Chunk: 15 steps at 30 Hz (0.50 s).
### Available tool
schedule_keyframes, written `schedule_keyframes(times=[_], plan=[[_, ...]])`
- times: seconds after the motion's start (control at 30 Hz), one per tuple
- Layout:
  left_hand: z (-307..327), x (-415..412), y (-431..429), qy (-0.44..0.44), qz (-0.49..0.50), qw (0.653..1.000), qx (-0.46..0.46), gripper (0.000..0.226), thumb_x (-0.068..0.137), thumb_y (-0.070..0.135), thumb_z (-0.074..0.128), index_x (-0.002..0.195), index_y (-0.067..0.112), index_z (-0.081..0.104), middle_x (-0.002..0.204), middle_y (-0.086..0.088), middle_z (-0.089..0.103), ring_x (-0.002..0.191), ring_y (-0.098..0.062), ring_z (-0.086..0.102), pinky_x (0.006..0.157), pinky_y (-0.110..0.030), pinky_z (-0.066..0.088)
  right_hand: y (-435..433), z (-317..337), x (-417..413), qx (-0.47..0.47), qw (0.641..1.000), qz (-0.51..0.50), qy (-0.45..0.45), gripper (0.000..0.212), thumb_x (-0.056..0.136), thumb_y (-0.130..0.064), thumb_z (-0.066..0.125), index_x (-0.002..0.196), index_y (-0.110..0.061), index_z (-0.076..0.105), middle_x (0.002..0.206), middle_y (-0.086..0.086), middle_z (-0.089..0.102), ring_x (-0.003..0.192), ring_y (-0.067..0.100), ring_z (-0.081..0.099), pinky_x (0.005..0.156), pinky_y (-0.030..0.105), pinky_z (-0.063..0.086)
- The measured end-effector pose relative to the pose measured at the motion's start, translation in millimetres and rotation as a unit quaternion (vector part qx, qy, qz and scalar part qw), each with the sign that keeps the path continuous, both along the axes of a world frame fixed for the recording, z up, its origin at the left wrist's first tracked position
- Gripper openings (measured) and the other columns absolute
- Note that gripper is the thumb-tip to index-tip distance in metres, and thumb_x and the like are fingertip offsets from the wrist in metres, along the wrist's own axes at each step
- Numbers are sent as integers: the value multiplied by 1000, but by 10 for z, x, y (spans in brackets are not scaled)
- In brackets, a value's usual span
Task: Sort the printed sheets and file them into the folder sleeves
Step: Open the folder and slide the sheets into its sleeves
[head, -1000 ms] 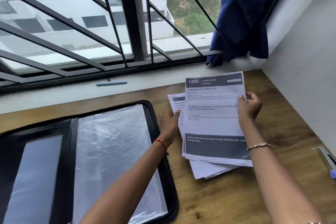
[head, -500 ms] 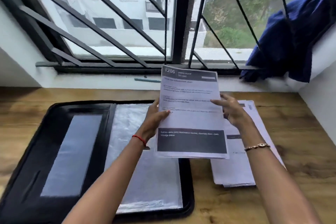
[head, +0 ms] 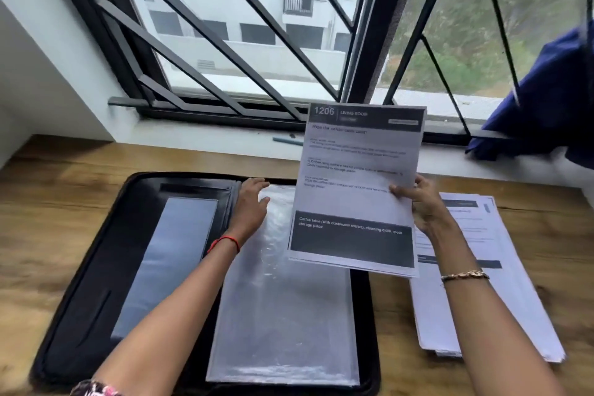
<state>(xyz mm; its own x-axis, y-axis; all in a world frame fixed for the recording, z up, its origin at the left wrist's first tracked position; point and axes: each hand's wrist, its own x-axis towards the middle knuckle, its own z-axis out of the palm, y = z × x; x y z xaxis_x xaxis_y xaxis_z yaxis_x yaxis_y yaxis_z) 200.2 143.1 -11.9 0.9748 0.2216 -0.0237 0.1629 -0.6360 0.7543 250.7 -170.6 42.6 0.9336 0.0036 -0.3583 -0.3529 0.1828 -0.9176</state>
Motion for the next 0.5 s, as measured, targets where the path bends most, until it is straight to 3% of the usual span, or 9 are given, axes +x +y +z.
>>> schedule_keyframes(times=[0.07,0.2,0.33,0.5], plan=[[-53,51,84,-5,-29,998,52,34,90,0,54,123,-1,56,135,-13,49,131,-25,35,107,-21,17,-20,16,5,16,1000,-2,-12,57,55,4,74,109,-3,55,80,3,72,71,19,68,58,27,57],[-110,134,148,-32,-90,986,136,33,90,10,57,121,0,58,128,-12,54,125,-24,40,108,-28,21,-10,2,23,23,999,-10,-39,87,24,-25,94,102,-8,58,82,-2,74,74,15,70,63,27,57],[-99,194,163,-57,-99,981,159,24,88,9,60,110,-1,63,114,-15,58,115,-28,47,101,-30,29,74,5,35,45,997,-11,-61,69,39,-20,90,100,-10,61,86,-1,74,82,21,68,66,28,57],[-92,244,192,-74,-88,979,168,9,82,5,66,89,0,67,96,-13,63,99,-27,53,90,-32,38,195,-2,38,60,995,-15,-76,83,26,-31,95,99,-11,62,89,-1,74,81,16,69,75,34,58]])
